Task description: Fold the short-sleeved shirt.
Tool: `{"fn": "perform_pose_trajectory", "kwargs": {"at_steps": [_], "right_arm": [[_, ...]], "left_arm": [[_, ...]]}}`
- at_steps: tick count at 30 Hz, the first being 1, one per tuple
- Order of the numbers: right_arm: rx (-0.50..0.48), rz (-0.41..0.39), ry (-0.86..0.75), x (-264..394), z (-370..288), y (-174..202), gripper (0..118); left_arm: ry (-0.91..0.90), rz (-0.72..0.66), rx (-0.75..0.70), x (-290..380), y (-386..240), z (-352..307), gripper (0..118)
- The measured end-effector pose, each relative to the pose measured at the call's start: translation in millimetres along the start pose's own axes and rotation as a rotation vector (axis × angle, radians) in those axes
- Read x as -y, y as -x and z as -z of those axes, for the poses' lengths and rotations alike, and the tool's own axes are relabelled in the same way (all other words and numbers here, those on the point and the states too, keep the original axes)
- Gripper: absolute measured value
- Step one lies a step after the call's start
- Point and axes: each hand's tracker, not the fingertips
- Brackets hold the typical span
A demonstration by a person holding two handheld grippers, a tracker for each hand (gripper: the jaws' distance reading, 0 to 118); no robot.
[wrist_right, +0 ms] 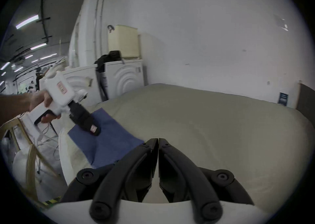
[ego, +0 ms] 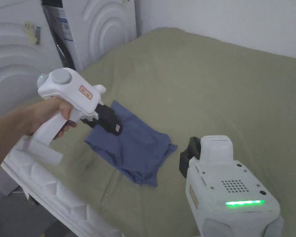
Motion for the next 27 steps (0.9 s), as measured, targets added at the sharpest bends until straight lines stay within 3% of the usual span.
{"fn": "perform_pose_trajectory", "kwargs": {"at_steps": [6,15,18,24,25,26,27], "right_arm": [[-0.072,-0.036,0.019,-6.1,44.5,31.9,7],[-0.085,-0.043,0.038,-8.3,64.3,38.1,7],[-0.078,-0.037,0.040,-7.9,61.4,31.6,7],[-0.050,-0.021,0.035,-14.4,37.0,9.2,7],[-0.042,-0.014,0.031,-16.4,30.4,4.8,7],[-0.036,-0.002,0.023,-19.3,21.1,-1.5,7],[-0.024,0.006,0.011,-22.8,10.0,-8.4,7]], "left_arm": [[0.025,0.011,-0.032,-17.9,20.7,1.0,33],[0.012,0.025,-0.029,-3.0,15.4,23.6,36],[-0.013,0.048,-0.090,-1.9,14.6,22.6,118],[-0.182,0.039,-0.110,11.6,6.5,-24.3,112],[-0.206,0.047,-0.099,16.7,-0.1,-30.6,107],[-0.240,0.050,-0.095,19.3,-10.6,-34.3,94],[-0.309,0.051,-0.127,25.9,-25.0,-38.5,94]]}}
